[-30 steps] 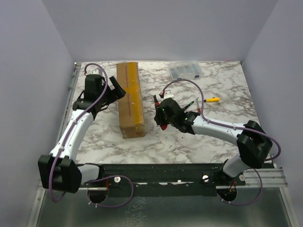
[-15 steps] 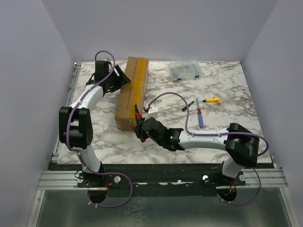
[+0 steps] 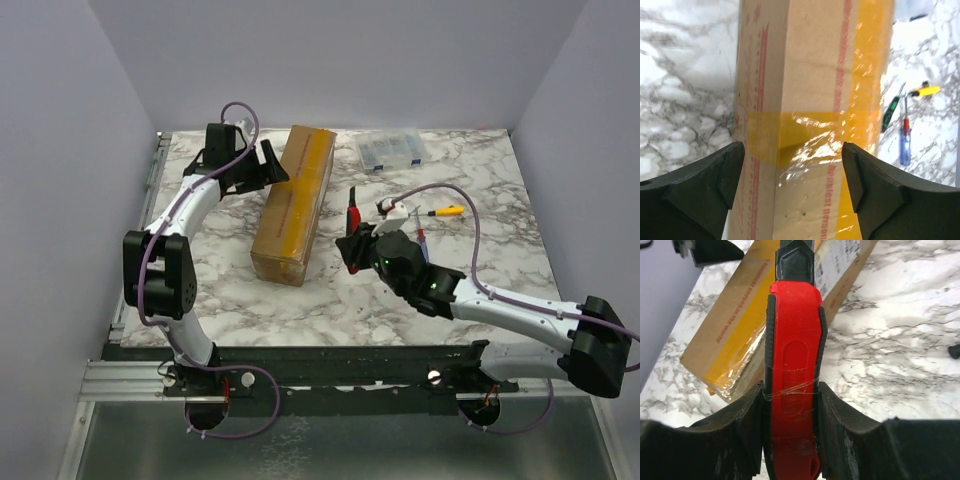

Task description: Unpack the express box

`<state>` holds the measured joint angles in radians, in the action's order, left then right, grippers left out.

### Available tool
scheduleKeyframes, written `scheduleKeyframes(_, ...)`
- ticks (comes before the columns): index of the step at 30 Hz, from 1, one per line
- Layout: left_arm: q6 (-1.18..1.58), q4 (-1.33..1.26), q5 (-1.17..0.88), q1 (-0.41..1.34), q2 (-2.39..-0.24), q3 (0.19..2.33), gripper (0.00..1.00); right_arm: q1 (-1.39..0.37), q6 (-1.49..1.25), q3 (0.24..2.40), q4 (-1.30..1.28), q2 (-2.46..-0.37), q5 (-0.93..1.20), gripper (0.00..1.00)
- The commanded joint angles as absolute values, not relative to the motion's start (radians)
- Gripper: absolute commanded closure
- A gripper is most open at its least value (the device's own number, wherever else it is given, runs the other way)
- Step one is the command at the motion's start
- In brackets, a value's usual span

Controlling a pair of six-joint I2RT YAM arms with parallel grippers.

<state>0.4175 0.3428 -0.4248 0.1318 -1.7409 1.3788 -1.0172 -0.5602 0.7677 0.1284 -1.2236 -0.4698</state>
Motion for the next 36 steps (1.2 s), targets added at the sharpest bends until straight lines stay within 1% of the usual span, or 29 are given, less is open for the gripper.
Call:
scheduleKeyframes(1, 0.450, 0.356, -0.346, 0.100, -1.789, 1.535, 0.13, -1.008, -0.493, 0.731, 0.127, -1.223, -0.490, 1.00)
scheduleKeyframes(4, 0.559, 0.298, -0.372, 0.073, -1.899, 1.641, 0.15, -1.008, -0.464, 0.769, 0.211, -1.318, -0.547, 1.00)
scheduleKeyframes(6, 0.639, 0.286, -0.398, 0.072, -1.990, 1.724, 0.21, -1.009, -0.467, 0.820, 0.229, -1.407, -0.611, 1.00)
scheduleKeyframes(7, 0.664, 0.282, -0.414, 0.075, -2.036, 1.762, 0.26, -1.009, -0.476, 0.838, 0.245, -1.445, -0.642, 1.00)
scheduleKeyframes(8, 0.681, 0.281, -0.426, 0.084, -2.075, 1.799, 0.30, -1.011, -0.487, 0.851, 0.265, -1.483, -0.684, 1.00)
scheduleKeyframes(10, 0.690, 0.280, -0.453, 0.101, -2.148, 1.865, 0.32, -1.015, -0.489, 0.871, 0.329, -1.553, -0.725, 1.00)
scheduleKeyframes(13, 0.673, 0.283, -0.501, 0.131, -2.232, 1.942, 0.33, -1.058, -0.431, 0.939, 0.422, -1.664, -0.756, 1.00)
scheduleKeyframes(15, 0.649, 0.289, -0.550, 0.146, -2.253, 1.962, 0.36, -1.111, -0.400, 1.015, 0.446, -1.723, -0.764, 1.00)
scheduleKeyframes(17, 0.588, 0.328, -0.572, 0.161, -2.240, 1.945, 0.36, -1.173, -0.322, 1.073, 0.529, -1.775, -0.754, 1.00)
scheduleKeyframes(20, 0.449, 0.464, -0.571, 0.186, -2.175, 1.877, 0.38, -1.229, -0.317, 1.138, 0.550, -1.814, -0.664, 1.00)
scheduleKeyframes(23, 0.343, 0.544, -0.445, 0.181, -2.043, 1.733, 0.37, -1.252, -0.393, 1.084, 0.563, -1.767, -0.613, 1.00)
scheduleKeyframes(25, 0.302, 0.575, -0.343, 0.157, -1.963, 1.674, 0.34, -1.256, -0.431, 1.011, 0.545, -1.692, -0.609, 1.00)
scheduleKeyframes(27, 0.276, 0.617, -0.280, 0.130, -1.908, 1.671, 0.31, -1.254, -0.437, 0.928, 0.502, -1.594, -0.636, 1.00)
scheduleKeyframes(30, 0.263, 0.651, -0.187, 0.121, -1.823, 1.693, 0.25, -1.245, -0.455, 0.826, 0.360, -1.420, -0.736, 1.00)
scheduleKeyframes(33, 0.291, 0.653, -0.180, 0.126, -1.724, 1.666, 0.25, -1.179, -0.478, 0.758, 0.209, -1.235, -0.744, 1.00)
scheduleKeyframes(36, 0.298, 0.649, -0.169, 0.166, -1.603, 1.598, 0.25, -1.024, -0.449, 0.744, 0.099, -1.124, -0.611, 1.00)
